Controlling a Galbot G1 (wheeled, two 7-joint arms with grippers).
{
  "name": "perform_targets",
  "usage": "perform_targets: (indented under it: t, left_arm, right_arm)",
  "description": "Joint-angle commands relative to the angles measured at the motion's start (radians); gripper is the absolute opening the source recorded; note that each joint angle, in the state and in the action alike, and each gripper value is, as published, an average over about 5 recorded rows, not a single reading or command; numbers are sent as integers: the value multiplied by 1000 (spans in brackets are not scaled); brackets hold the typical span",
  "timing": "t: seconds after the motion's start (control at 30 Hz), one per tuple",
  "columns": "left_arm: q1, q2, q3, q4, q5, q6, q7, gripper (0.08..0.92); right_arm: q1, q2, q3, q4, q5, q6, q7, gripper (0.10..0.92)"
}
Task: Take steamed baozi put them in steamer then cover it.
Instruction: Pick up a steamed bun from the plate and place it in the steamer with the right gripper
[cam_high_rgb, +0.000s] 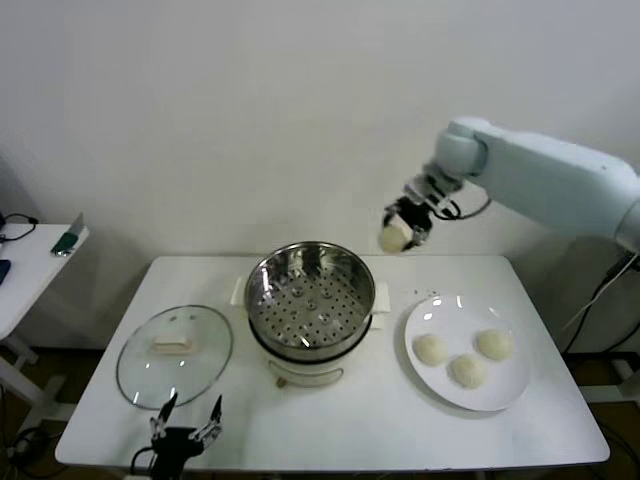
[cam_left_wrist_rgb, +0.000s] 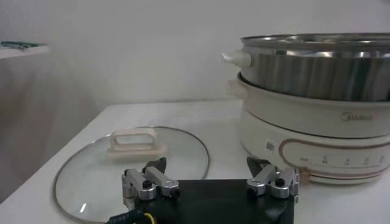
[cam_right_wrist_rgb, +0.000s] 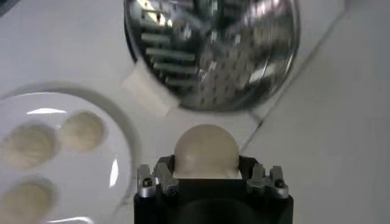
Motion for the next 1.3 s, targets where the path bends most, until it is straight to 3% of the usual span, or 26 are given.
perform_targets:
  t: [0.03, 0.3, 0.43, 1.07, 1.3]
  left_arm:
    - [12, 0, -2, -9, 4, -8, -1, 823]
    - [27, 1, -1, -7, 7, -19, -2, 823]
    - [29, 3, 0, -3, 9, -19, -2, 823]
    - [23, 0, 2, 10, 12, -29, -5, 823]
    - [26, -2, 5, 0, 18, -27, -5, 823]
  right_arm:
    - [12, 217, -58, 48, -143, 258, 80, 679]
    - [-211, 282, 12, -219, -449, 367, 150, 677]
    - [-274, 322, 58, -365, -519, 415, 168, 677]
    - [-370, 387, 101, -522, -539, 409, 207, 681]
    - [-281, 355, 43, -441, -342, 392, 185, 800]
